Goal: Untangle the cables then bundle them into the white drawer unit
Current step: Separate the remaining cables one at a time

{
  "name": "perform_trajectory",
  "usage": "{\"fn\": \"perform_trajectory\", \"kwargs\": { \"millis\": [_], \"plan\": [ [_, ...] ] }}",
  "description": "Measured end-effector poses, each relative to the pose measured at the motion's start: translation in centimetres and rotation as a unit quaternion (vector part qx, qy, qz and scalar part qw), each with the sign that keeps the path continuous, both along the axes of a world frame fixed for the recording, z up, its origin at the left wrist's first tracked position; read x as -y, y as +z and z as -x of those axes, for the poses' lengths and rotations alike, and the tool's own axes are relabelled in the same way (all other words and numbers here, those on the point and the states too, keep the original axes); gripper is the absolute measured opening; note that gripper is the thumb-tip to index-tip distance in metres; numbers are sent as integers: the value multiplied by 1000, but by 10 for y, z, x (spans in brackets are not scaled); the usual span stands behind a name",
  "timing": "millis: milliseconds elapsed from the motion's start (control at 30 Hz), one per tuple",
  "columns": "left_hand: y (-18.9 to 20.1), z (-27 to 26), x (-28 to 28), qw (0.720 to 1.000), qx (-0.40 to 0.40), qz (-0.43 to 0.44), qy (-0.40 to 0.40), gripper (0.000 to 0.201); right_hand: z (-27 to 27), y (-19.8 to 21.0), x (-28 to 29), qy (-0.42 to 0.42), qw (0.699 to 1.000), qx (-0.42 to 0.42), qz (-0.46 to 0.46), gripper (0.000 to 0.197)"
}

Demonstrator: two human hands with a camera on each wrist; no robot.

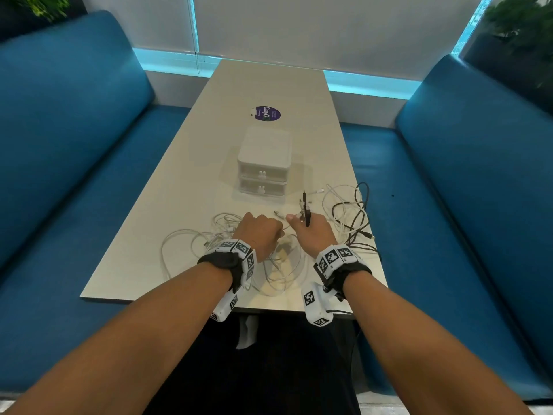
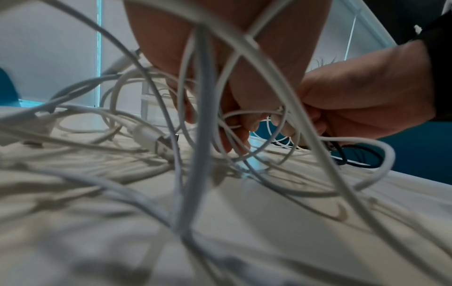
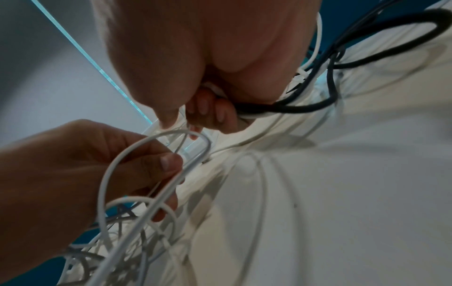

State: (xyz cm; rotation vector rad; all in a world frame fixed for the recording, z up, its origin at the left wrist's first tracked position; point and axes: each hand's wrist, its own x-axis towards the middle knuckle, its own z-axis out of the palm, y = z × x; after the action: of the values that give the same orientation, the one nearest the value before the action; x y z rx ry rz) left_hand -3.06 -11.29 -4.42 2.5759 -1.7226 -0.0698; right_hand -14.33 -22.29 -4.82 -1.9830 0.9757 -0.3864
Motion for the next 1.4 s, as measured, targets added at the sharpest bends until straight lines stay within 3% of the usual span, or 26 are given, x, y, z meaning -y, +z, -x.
{"fn": "perform_trajectory", "kwargs": {
  "millis": [100,267,400,500,700,800,900,1100,1233,1400],
  "plan": [
    [2,1,0,1000,-1,10,10,29,0,-3,4,-11,1000,0,-12,26],
    [4,-2,1,999,-2,28,27,31,4,-1,1,21,999,-26,-26,41],
    [6,1,2,998,-38,36,-26,32,2,0,-3,53,998,-24,-13,36],
    [6,2,3,998,-14,22,-63,32,2,1,-4,71,997,-32,4,31],
    [6,-8,-2,992,60,-82,-75,21,7,-2,7,43,988,-129,72,24],
    [9,-20,-8,990,71,-99,-72,22,11,-7,15,56,970,-209,114,27],
    [15,-20,-10,985,103,-118,-67,22,11,-9,14,43,962,-236,132,27],
    [20,-36,-15,985,101,-132,-54,24,22,-3,28,-17,977,-185,106,22],
    [17,-27,-13,984,107,-127,-71,22,19,2,22,32,997,-60,30,24],
    [20,-2,-2,977,126,-146,-91,21,7,13,-2,150,988,-36,4,34]
  ]
}}
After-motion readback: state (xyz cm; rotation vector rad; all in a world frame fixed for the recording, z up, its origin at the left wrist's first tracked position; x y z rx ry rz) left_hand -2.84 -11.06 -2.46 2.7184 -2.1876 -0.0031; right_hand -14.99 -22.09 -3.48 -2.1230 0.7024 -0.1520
